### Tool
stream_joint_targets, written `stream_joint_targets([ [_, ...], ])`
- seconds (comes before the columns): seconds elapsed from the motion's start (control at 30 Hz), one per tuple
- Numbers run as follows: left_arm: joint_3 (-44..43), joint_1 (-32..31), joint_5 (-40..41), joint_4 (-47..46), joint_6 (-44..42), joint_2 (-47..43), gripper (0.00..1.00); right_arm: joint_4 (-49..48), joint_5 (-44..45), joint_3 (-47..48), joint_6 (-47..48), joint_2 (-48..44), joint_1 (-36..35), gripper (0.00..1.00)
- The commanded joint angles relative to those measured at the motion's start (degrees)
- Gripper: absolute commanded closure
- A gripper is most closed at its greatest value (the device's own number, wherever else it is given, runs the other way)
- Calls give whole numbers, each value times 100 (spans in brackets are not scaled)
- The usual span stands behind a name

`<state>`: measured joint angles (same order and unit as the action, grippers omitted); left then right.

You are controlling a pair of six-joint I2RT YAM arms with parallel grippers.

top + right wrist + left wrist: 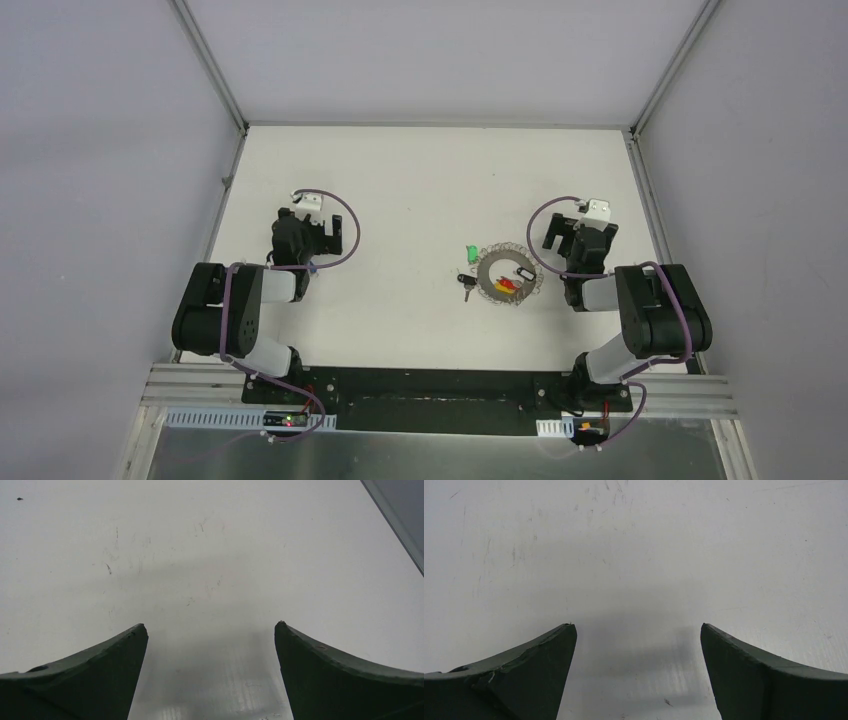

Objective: Put the keys on the keyring

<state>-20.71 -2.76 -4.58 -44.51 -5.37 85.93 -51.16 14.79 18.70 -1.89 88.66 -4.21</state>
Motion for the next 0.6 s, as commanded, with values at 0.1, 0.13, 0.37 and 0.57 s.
stream_joint_targets([
  [0.1, -133, 35, 25, -104, 59, -1, 1, -184, 103, 91, -75, -49, 29, 0],
  [0.13, -128, 35, 27, -109, 59, 2, 1, -184, 106, 97, -77, -44, 28, 0],
  [0.37, -223, 33, 297, 301, 154, -286, 1, -168, 103, 105, -70, -44, 34, 0],
  [0.57, -2681, 32, 1779, 5886, 2011, -1760, 1, 104, 94, 177, -59, -214, 14, 0],
])
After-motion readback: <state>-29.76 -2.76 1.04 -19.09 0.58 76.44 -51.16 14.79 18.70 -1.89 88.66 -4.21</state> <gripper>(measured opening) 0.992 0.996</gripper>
